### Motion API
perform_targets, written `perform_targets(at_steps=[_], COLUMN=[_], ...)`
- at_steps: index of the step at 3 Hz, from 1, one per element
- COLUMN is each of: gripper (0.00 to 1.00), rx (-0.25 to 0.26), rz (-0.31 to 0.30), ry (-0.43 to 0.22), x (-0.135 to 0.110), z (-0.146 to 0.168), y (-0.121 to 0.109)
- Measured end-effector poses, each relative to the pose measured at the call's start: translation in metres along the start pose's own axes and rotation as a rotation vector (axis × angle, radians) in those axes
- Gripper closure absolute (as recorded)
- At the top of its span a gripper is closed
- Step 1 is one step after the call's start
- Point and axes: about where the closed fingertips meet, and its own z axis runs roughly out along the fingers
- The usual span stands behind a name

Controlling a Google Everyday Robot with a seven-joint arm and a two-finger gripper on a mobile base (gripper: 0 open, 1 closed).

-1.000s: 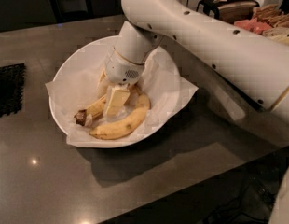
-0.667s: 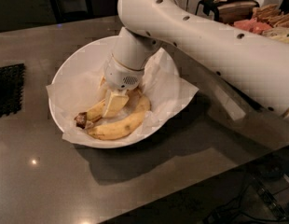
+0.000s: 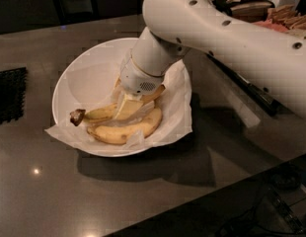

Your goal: Pick banana from white bowl

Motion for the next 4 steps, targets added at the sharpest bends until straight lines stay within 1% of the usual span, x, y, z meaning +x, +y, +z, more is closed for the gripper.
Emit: perform_targets(at_steps=[1, 2, 3, 4], gripper=[1.0, 1.0, 1.0, 1.0], rx=[0.121, 0.23, 0.316, 0.383], rz=[0.005, -0.032, -0.103, -0.218], ry=[-0.108, -0.227, -0.314, -0.329], x=[-0.002, -0.007, -0.021, -0.049], z=[-0.032, -0.073, -0.115, -0.162], y=[-0.012, -0.019, -0.017, 0.001])
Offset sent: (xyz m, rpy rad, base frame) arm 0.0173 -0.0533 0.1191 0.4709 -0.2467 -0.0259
